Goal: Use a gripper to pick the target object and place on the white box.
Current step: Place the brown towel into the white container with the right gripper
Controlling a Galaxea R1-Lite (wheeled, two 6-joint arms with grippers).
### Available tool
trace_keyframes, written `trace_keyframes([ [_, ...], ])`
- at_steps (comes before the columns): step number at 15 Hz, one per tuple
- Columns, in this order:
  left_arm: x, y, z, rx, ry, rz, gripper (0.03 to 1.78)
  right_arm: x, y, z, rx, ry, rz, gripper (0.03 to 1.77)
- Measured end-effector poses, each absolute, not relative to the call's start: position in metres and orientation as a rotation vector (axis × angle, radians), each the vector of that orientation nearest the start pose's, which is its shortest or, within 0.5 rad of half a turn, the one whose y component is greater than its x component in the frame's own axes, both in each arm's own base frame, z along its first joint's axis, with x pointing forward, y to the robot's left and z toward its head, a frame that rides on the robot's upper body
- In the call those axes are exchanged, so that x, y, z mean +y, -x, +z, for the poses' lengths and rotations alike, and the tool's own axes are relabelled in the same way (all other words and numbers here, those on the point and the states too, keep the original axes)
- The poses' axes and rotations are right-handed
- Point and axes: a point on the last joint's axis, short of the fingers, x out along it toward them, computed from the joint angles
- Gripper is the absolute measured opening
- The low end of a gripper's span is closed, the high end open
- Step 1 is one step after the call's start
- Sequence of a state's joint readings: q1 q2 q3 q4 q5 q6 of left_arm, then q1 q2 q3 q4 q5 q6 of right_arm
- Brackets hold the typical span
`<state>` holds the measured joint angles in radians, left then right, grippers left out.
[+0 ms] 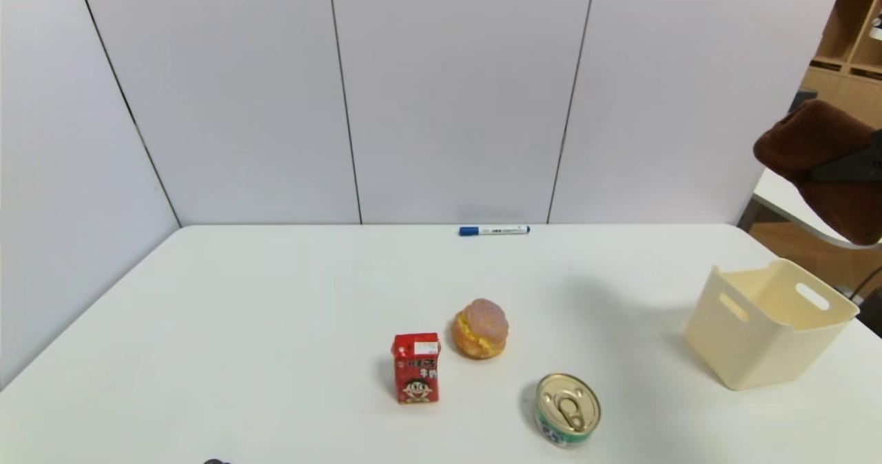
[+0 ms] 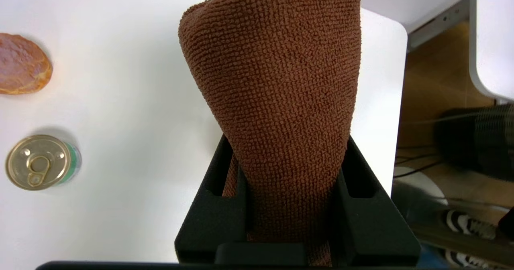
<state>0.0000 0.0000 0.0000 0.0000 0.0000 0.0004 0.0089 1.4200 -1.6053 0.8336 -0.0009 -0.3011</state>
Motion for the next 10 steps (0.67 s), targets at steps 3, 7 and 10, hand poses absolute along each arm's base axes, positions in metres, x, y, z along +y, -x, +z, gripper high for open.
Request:
trace_keyframes([
  [3, 0.000, 0.023, 0.075, 0.000, 0.000, 0.000, 1.69, 0.004, -0.178, 0.339, 0.645, 0.213, 0.026, 0.53],
  [7, 0.000, 0.023, 0.075, 0.000, 0.000, 0.000, 1.69, 0.005, -0.165, 0.339, 0.627, 0.096, -0.082, 0.53],
  [10, 0.000, 0.023, 0.075, 0.000, 0.000, 0.000, 1.69, 0.004, -0.171, 0.342, 0.580, 0.038, -0.157, 0.53],
])
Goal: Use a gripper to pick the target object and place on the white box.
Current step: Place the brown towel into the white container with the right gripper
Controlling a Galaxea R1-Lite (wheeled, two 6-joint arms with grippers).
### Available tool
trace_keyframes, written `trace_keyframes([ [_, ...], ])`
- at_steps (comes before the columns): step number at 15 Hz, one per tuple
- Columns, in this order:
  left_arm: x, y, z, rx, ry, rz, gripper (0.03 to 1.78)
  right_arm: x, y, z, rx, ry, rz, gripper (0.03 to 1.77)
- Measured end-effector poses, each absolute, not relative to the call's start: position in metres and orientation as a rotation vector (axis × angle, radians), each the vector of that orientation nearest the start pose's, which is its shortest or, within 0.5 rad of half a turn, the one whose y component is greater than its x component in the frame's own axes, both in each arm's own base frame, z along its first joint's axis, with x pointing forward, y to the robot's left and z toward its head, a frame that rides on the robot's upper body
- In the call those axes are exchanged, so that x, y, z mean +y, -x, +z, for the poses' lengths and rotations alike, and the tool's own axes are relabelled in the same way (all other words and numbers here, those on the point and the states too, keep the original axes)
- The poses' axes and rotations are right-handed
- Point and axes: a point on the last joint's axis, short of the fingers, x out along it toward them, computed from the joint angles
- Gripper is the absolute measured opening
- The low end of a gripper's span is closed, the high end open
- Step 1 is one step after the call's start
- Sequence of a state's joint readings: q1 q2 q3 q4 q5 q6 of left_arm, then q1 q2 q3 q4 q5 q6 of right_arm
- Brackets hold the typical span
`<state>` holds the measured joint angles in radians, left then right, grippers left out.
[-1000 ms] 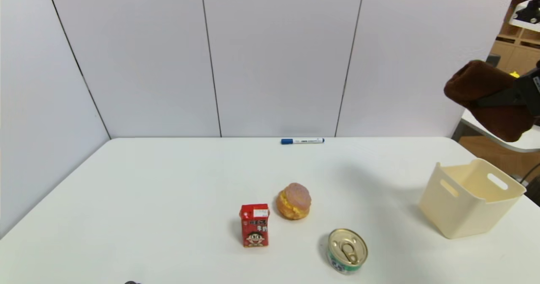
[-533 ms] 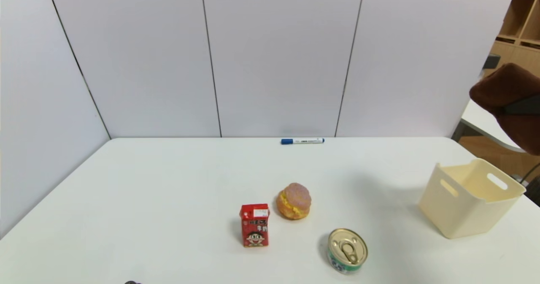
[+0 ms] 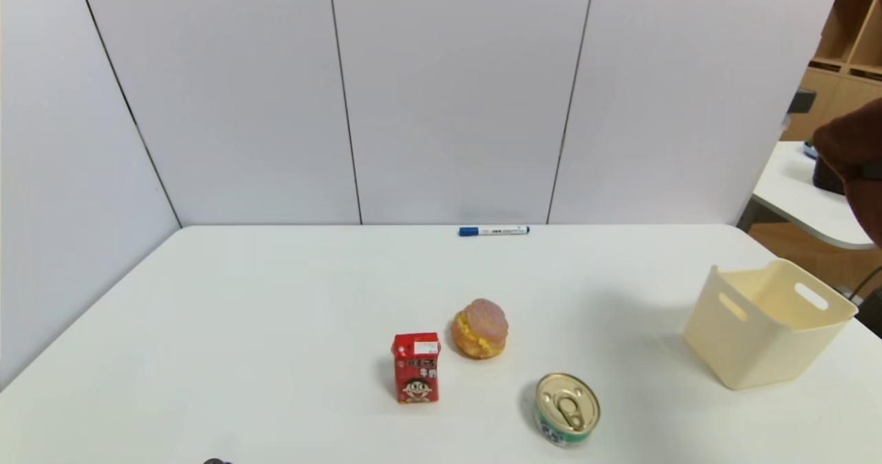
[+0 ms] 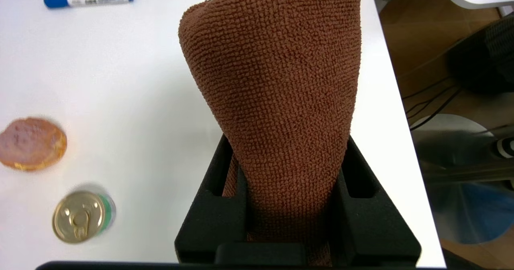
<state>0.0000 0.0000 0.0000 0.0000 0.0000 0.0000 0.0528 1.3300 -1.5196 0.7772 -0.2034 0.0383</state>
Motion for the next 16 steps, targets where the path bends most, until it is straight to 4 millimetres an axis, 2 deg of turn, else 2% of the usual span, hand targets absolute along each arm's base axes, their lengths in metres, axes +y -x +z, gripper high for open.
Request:
trace_keyframes([
  [2, 0.000, 0.023, 0.075, 0.000, 0.000, 0.000, 1.69, 0.004, -0.178, 0.338, 0.594, 0.043, -0.200, 0.53],
  [5, 0.000, 0.023, 0.075, 0.000, 0.000, 0.000, 1.69, 0.003, -0.190, 0.322, 0.666, 0.060, -0.244, 0.53],
  [16, 0.000, 0.023, 0.075, 0.000, 0.000, 0.000, 1.69, 0.003, -0.240, 0.278, 0.860, 0.096, -0.259, 0.53],
])
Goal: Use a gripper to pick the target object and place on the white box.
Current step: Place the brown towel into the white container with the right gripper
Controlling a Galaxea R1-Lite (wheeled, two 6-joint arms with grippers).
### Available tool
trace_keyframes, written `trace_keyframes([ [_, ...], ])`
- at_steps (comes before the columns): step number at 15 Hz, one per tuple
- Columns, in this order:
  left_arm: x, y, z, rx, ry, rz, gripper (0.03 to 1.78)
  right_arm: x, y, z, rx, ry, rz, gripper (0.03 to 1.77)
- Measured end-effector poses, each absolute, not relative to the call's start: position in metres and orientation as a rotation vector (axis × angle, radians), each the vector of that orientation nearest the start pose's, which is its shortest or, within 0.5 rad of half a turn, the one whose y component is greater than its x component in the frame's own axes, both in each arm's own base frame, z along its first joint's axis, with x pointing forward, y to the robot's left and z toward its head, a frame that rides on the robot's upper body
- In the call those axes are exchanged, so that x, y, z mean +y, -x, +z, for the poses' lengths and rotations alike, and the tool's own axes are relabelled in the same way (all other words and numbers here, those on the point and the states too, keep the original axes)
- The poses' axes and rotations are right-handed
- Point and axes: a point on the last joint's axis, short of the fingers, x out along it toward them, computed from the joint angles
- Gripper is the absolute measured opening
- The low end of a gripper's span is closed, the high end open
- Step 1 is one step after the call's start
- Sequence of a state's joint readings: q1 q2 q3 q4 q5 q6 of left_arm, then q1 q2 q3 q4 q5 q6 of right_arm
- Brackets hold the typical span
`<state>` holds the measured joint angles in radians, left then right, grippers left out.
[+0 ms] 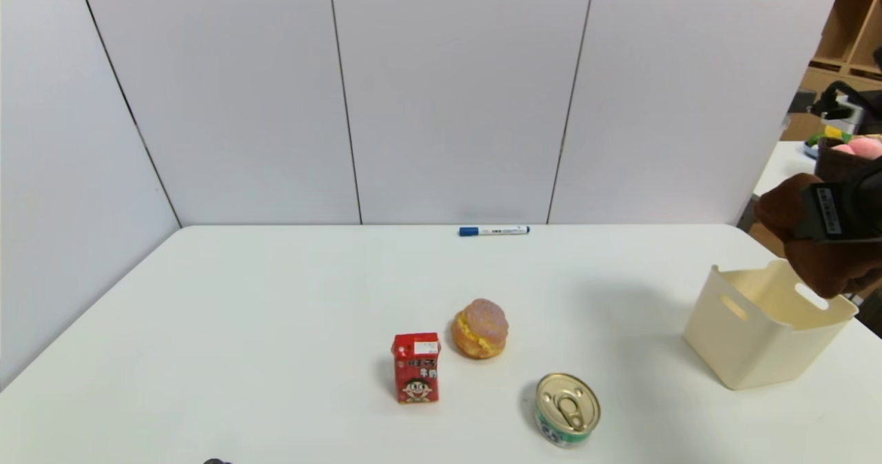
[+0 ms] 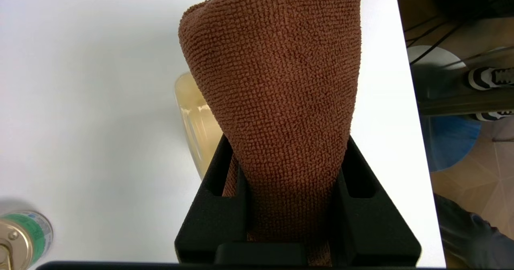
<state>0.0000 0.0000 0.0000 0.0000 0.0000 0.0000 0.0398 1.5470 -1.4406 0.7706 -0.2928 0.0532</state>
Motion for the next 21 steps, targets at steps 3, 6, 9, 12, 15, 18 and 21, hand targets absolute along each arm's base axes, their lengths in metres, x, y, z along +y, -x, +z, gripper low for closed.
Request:
trace_keyframes([
  [3, 0.000, 0.023, 0.075, 0.000, 0.000, 0.000, 1.69, 0.004, -0.251, 0.270, 0.892, 0.102, -0.257, 0.53],
  [6, 0.000, 0.023, 0.075, 0.000, 0.000, 0.000, 1.69, 0.004, -0.261, 0.265, 0.913, 0.106, -0.256, 0.53],
  [9, 0.000, 0.023, 0.075, 0.000, 0.000, 0.000, 1.69, 0.004, -0.268, 0.258, 0.941, 0.115, -0.254, 0.53],
  [12, 0.000, 0.023, 0.075, 0.000, 0.000, 0.000, 1.69, 0.004, -0.273, 0.252, 0.964, 0.119, -0.256, 0.53],
  [15, 0.000, 0.023, 0.075, 0.000, 0.000, 0.000, 1.69, 0.003, -0.276, 0.248, 0.982, 0.117, -0.261, 0.53],
  [18, 0.000, 0.023, 0.075, 0.000, 0.000, 0.000, 1.69, 0.002, -0.277, 0.246, 0.994, 0.119, -0.263, 0.53],
  [21, 0.000, 0.023, 0.075, 0.000, 0.000, 0.000, 1.69, 0.002, -0.274, 0.245, 1.026, 0.134, -0.284, 0.53],
])
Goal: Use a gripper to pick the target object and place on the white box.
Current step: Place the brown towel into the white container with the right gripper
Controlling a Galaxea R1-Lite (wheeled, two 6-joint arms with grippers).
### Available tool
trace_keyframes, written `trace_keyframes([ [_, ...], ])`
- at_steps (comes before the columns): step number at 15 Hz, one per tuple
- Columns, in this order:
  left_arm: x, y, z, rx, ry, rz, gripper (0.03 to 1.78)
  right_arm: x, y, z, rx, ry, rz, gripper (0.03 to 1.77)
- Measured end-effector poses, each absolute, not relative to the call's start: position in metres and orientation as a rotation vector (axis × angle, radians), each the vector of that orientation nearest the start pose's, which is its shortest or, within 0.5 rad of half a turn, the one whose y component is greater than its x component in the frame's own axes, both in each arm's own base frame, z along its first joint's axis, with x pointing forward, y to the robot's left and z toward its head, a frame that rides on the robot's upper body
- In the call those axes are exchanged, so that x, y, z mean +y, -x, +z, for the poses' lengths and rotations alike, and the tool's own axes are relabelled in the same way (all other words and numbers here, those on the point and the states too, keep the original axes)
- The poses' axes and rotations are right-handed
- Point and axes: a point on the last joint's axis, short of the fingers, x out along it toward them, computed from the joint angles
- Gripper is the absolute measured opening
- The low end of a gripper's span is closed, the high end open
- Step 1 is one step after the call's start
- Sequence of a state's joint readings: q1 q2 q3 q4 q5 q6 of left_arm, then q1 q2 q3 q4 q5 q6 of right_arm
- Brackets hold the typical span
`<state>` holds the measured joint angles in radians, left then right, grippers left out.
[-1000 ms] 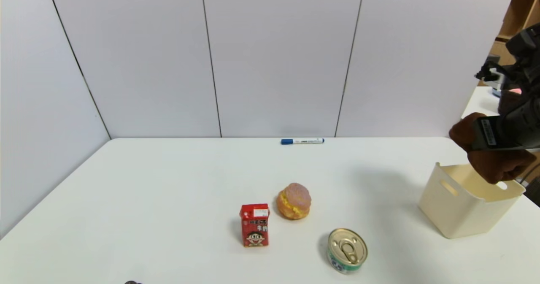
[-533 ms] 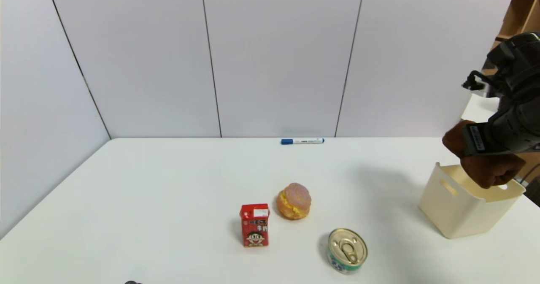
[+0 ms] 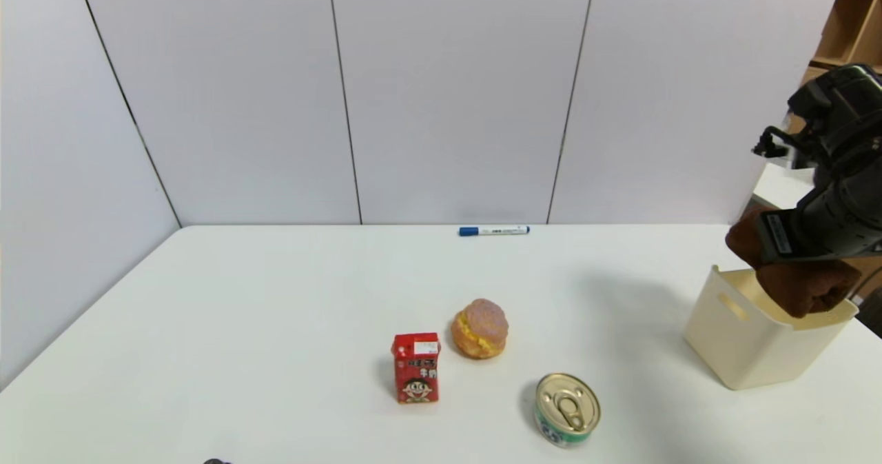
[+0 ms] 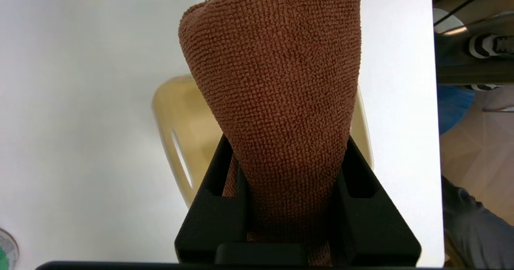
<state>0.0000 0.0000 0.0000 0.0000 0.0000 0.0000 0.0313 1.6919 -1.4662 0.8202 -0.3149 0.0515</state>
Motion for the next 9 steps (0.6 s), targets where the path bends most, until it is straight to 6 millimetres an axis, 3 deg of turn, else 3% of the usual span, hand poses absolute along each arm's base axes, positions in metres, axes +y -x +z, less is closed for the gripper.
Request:
trace_keyframes([
  [2, 0.0000, 0.0228, 0.0755, 0.000, 0.000, 0.000, 1.69, 0.0016, -0.2713, 0.2433, 1.054, 0.145, -0.290, 0.55],
  [5, 0.0000, 0.0228, 0.0755, 0.000, 0.000, 0.000, 1.69, 0.0017, -0.2715, 0.2458, 1.045, 0.143, -0.288, 0.93],
  [9, 0.0000, 0.0228, 0.0755, 0.000, 0.000, 0.000, 1.69, 0.0019, -0.2718, 0.2473, 1.038, 0.143, -0.286, 1.24],
])
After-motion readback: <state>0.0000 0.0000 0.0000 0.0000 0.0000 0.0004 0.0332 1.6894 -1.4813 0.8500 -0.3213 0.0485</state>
